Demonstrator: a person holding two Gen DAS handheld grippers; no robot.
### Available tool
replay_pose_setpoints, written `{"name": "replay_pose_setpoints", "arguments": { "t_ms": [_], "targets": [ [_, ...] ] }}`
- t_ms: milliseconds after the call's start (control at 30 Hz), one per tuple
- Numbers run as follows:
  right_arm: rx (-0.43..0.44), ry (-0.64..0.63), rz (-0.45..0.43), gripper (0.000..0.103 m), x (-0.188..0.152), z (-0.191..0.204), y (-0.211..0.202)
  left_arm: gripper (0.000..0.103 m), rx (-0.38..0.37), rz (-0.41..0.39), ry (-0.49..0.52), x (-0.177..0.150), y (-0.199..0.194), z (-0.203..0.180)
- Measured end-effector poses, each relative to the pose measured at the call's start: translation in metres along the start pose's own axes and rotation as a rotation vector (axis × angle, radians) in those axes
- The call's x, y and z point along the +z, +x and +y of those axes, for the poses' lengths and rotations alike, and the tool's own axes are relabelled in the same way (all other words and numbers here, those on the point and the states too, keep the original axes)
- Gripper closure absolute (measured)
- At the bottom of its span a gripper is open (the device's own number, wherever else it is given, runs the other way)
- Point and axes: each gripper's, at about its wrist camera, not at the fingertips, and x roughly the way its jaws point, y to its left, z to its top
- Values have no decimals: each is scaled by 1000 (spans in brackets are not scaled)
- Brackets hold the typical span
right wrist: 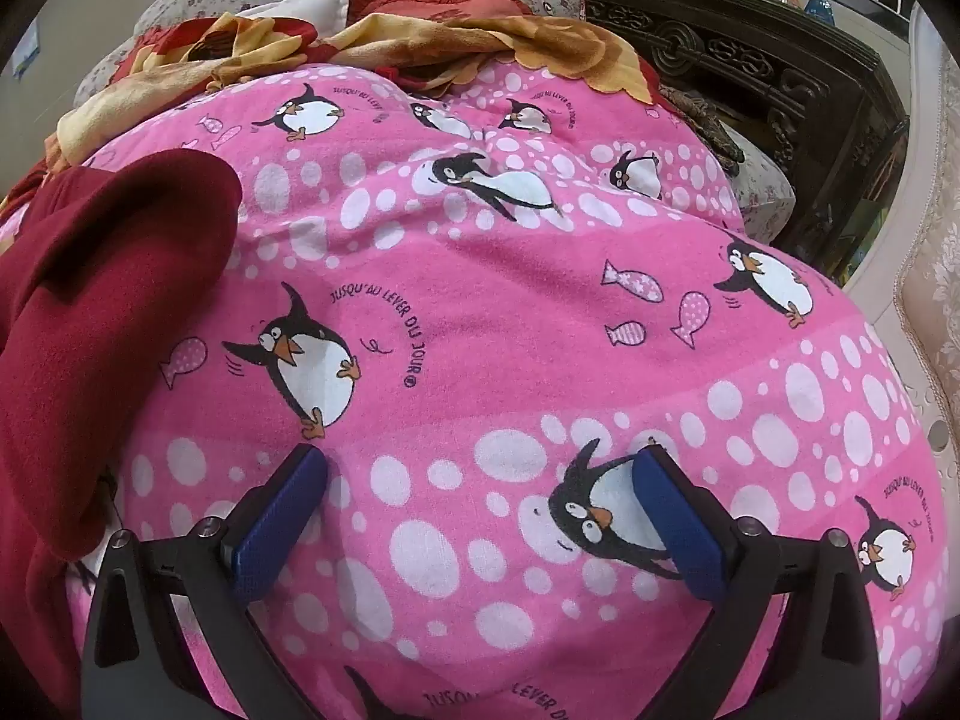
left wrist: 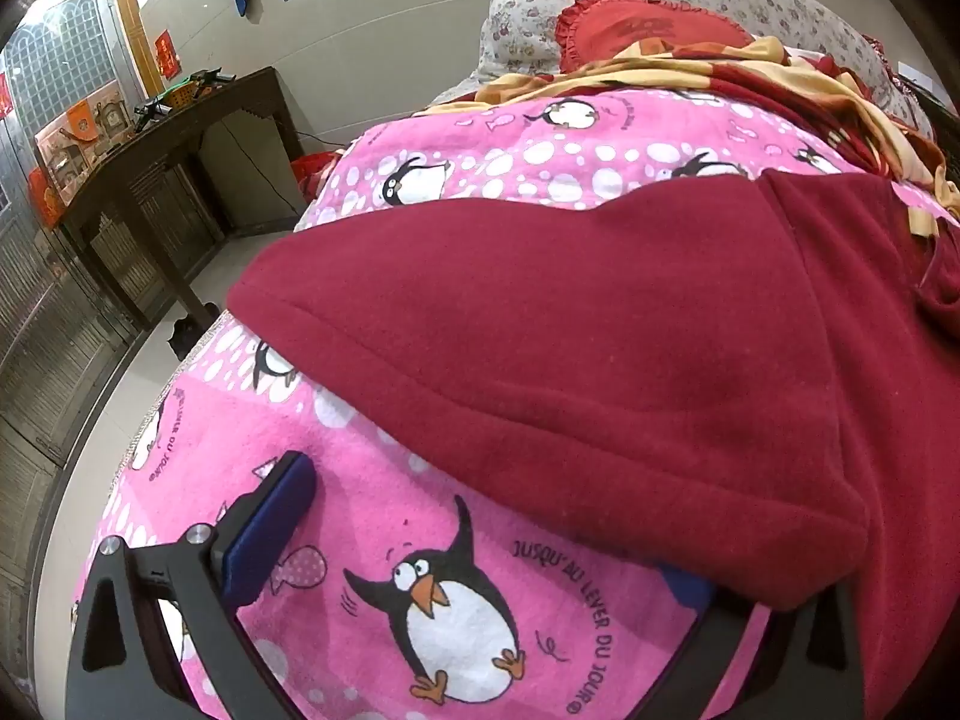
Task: Fold small clothes
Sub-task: 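Move both grippers over the spread dark red sweater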
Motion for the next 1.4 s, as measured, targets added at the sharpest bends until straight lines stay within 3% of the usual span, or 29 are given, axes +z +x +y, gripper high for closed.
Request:
{"name": "replay_pose_setpoints", "arguments": {
  "t_ms": [233,467,600,667,833,1033,1233,1400],
  "targets": [
    [-3,-1,-3,0,-3,1,-1,0,-16,43,-11,-4,-9,3],
    [-4,-1,0,0,-2,1,0,0,-64,47,25,-15,-53,1],
    [-12,-4,48,3,0,-2,-7,0,-98,28,38,-15,-85,-12],
    [-26,16,60,8,-3,-4,-20,0,-124,25,48,-19,-98,-16],
    [9,60,16,8,-9,-17,-70,0,-152,5,76,-20,-119,-30],
    [21,-3,-64,8,-2,-19,-145,0,-173,-10,96,-20,-135,-40],
    [138,-26,-126,8,12,-16,-222,0,-178,-36,117,-20,-149,-47],
    [368,18,-124,8,28,-13,-277,0,-188,-47,126,-20,-159,-51]
  ]
}}
